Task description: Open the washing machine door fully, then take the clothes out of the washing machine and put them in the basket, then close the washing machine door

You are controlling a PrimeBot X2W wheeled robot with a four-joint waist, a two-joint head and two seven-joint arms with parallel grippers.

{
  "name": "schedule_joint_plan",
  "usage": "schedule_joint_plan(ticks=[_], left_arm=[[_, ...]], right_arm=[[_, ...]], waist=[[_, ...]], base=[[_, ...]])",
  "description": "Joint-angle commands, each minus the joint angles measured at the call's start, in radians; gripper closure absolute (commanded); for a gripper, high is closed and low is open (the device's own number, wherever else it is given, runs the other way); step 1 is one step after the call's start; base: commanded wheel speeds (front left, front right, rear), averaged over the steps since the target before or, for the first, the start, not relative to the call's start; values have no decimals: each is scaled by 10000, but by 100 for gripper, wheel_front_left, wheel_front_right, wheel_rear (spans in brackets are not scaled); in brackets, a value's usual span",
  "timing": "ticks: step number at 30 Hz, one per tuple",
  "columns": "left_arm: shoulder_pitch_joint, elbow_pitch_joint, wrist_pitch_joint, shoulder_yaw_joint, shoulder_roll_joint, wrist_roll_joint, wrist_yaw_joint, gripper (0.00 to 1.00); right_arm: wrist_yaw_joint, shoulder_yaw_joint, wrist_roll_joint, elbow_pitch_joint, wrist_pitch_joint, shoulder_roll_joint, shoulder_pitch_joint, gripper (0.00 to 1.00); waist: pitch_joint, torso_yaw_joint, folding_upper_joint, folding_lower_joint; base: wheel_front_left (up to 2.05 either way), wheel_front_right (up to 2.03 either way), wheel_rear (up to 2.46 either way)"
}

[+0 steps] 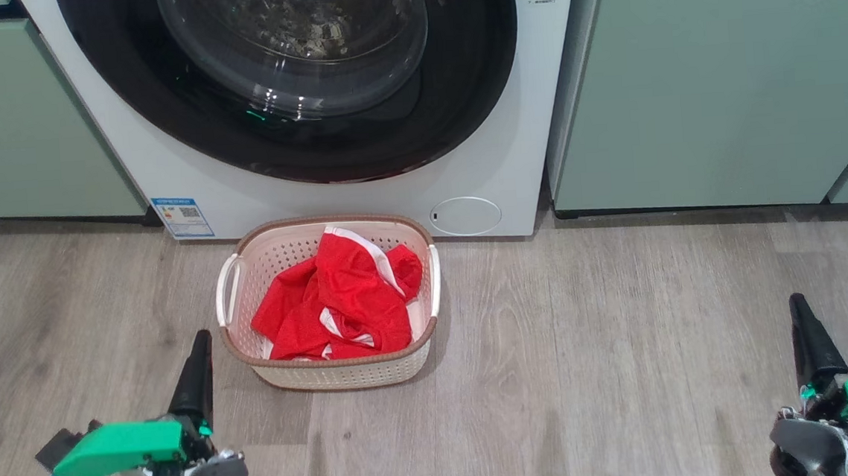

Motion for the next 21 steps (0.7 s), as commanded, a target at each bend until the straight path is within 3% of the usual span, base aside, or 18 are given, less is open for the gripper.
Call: schedule_joint_plan(ticks=[1,21], left_arm=[[-554,-357,59,316,51,-40,8,100],[-554,-357,59,315,51,-40,8,100]], right_arm=[[-6,196,61,-386,57,-8,-445,100],[-6,197,62,-386,57,-8,-445,100]], waist=[[0,0,0,0],[0,0,0,0]], base=[[0,0,0],[0,0,0]])
